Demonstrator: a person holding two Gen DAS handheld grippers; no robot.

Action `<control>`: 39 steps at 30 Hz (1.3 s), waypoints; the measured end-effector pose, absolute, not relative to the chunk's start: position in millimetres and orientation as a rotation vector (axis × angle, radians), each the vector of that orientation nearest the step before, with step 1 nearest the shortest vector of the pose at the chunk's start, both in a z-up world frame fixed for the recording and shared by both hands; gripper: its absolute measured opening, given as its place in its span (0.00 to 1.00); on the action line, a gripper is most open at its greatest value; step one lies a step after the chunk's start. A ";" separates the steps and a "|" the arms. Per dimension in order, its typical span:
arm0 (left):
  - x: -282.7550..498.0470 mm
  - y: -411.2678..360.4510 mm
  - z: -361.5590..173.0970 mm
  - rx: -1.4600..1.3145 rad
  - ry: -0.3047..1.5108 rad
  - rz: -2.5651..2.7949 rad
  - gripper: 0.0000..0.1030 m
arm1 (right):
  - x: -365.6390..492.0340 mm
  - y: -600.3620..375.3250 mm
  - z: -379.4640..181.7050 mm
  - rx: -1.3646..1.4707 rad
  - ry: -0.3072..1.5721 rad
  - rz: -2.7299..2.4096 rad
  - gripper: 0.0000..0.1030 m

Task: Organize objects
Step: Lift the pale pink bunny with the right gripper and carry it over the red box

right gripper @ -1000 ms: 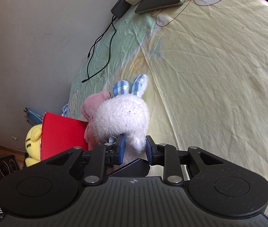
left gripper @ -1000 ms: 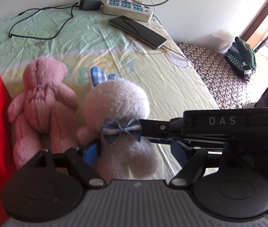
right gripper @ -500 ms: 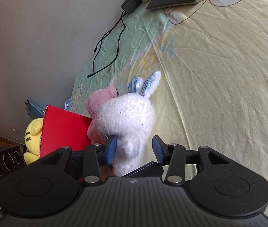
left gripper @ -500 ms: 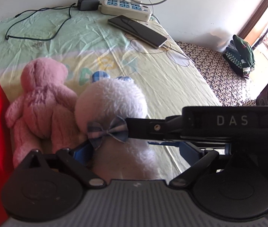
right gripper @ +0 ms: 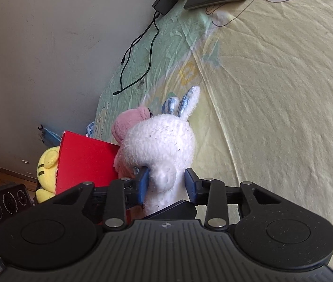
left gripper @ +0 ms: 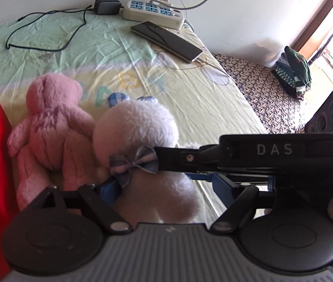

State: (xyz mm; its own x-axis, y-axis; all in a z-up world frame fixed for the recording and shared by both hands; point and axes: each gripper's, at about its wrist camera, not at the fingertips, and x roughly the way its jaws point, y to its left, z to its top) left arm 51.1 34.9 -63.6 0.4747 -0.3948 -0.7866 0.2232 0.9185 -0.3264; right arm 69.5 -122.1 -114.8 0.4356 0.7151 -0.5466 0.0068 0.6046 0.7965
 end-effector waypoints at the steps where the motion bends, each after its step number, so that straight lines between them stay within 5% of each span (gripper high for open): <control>1: 49.0 31.9 -63.5 -0.188 1.013 -0.388 0.78 | 67.0 -123.5 -114.4 0.824 1.039 0.510 0.32; 39: -117.1 31.1 -0.7 -0.119 0.933 -0.255 0.78 | -60.9 -87.6 -42.0 0.624 1.032 0.819 0.31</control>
